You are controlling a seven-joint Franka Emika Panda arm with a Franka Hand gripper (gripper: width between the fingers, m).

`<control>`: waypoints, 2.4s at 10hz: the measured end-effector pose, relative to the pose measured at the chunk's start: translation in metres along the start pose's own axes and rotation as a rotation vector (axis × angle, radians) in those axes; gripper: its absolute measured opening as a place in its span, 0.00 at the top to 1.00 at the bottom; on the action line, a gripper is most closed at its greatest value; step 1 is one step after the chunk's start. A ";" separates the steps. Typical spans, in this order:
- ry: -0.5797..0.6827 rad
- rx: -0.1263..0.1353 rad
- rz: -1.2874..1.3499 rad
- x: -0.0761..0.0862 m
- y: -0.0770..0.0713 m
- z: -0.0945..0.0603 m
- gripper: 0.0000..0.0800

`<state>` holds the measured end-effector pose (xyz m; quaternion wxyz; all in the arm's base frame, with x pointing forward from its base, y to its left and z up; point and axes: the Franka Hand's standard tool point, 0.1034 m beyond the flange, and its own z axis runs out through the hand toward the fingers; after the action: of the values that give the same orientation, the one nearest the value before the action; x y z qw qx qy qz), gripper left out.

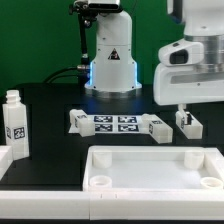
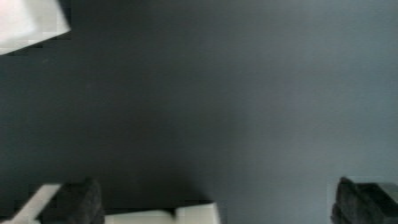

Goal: Assemble desk

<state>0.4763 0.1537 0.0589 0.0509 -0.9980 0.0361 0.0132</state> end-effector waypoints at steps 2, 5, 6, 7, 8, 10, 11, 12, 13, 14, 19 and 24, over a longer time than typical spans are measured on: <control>-0.038 0.006 0.024 -0.003 0.003 0.000 0.19; -0.389 0.059 0.115 -0.015 0.007 -0.006 0.19; -0.457 0.065 0.123 -0.012 0.009 -0.008 0.19; -0.522 0.048 0.123 -0.012 0.010 -0.008 0.19; -0.575 0.050 0.128 -0.013 0.012 -0.007 0.19; -0.719 0.047 0.152 -0.018 0.017 -0.004 0.19; -0.825 0.028 0.178 -0.025 0.017 -0.002 0.19; -0.928 0.015 0.195 -0.026 0.017 -0.002 0.19; -0.869 0.007 0.181 -0.012 0.015 0.005 0.19; -0.860 0.008 0.180 -0.015 0.014 0.002 0.19; -0.860 -0.019 0.113 -0.035 -0.007 0.014 0.19; -0.964 -0.055 0.159 -0.073 0.006 0.025 0.19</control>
Offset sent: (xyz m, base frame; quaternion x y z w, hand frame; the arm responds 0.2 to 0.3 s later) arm -0.0140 0.0171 0.0002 0.0670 -0.3141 0.0870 0.9430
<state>0.4021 0.1551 0.0359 0.0342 -0.8734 0.0842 0.4785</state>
